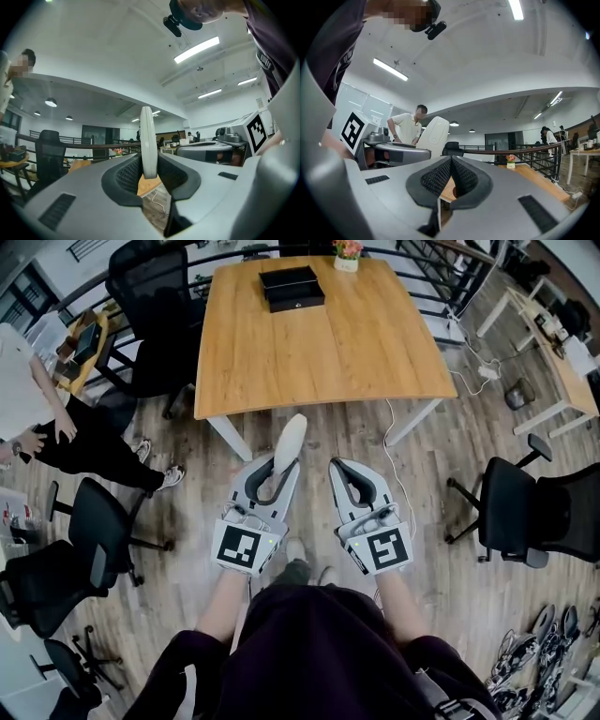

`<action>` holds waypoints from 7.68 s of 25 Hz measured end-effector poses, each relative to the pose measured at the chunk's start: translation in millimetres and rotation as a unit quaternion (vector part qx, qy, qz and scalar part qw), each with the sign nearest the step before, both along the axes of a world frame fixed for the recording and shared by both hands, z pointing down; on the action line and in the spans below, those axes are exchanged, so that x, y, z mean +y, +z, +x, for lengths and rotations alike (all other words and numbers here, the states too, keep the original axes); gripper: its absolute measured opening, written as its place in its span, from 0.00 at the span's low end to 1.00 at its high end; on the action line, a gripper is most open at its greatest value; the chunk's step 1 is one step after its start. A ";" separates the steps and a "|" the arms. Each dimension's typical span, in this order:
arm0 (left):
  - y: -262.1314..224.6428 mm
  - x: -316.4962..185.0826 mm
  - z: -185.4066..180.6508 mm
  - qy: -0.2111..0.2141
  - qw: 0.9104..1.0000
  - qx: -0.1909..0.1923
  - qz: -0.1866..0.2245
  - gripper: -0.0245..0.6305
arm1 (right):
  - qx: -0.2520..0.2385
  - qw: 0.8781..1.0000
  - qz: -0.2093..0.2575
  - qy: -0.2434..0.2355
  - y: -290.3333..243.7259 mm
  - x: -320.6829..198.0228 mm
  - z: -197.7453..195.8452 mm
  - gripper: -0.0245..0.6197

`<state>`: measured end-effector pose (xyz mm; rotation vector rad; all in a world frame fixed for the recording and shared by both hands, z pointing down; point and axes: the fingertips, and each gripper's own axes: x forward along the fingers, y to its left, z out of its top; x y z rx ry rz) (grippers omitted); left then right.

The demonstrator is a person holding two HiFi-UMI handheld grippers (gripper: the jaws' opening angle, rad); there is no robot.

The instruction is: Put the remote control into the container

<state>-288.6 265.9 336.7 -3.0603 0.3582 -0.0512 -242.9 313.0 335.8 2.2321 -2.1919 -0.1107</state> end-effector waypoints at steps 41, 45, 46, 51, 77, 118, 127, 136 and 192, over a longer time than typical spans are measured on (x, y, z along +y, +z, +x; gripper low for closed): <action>-6.4 -209.6 197.4 -0.044 0.999 -0.005 -0.007 0.19 | -0.021 0.999 0.012 -0.044 -7.5 -222.0 198.7 0.07; -8.3 -226.6 214.1 -0.053 0.999 -0.005 -0.006 0.19 | -0.022 0.998 0.005 -0.051 -3.7 -237.7 217.4 0.07; -9.3 -231.7 217.8 -0.055 0.998 -0.002 -0.006 0.19 | -0.023 0.998 0.006 -0.052 -3.3 -242.4 221.1 0.07; -1.1 -258.4 230.5 -0.055 0.998 -0.020 -0.003 0.19 | -0.025 0.998 0.005 -0.056 1.5 -268.5 234.1 0.07; -14.0 -442.1 305.2 -0.011 0.999 0.040 -0.009 0.19 | -0.004 1.000 -0.018 -0.005 7.4 -445.4 297.0 0.07; 116.8 -688.2 539.0 -0.066 0.996 -0.050 -0.040 0.19 | -0.095 0.990 -0.071 -0.075 132.1 -691.8 521.9 0.07; 188.6 -717.8 576.5 0.002 0.982 -0.189 0.007 0.19 | -0.106 0.989 -0.079 -0.071 146.0 -689.2 533.7 0.07; 265.8 -732.5 596.1 0.061 0.944 -0.323 0.023 0.19 | -0.101 0.988 -0.100 -0.059 159.0 -679.9 549.0 0.07; 56.8 -625.5 460.6 -0.124 0.991 0.003 -0.046 0.06 | -0.064 0.995 -0.031 -0.067 67.3 -637.8 446.9 0.07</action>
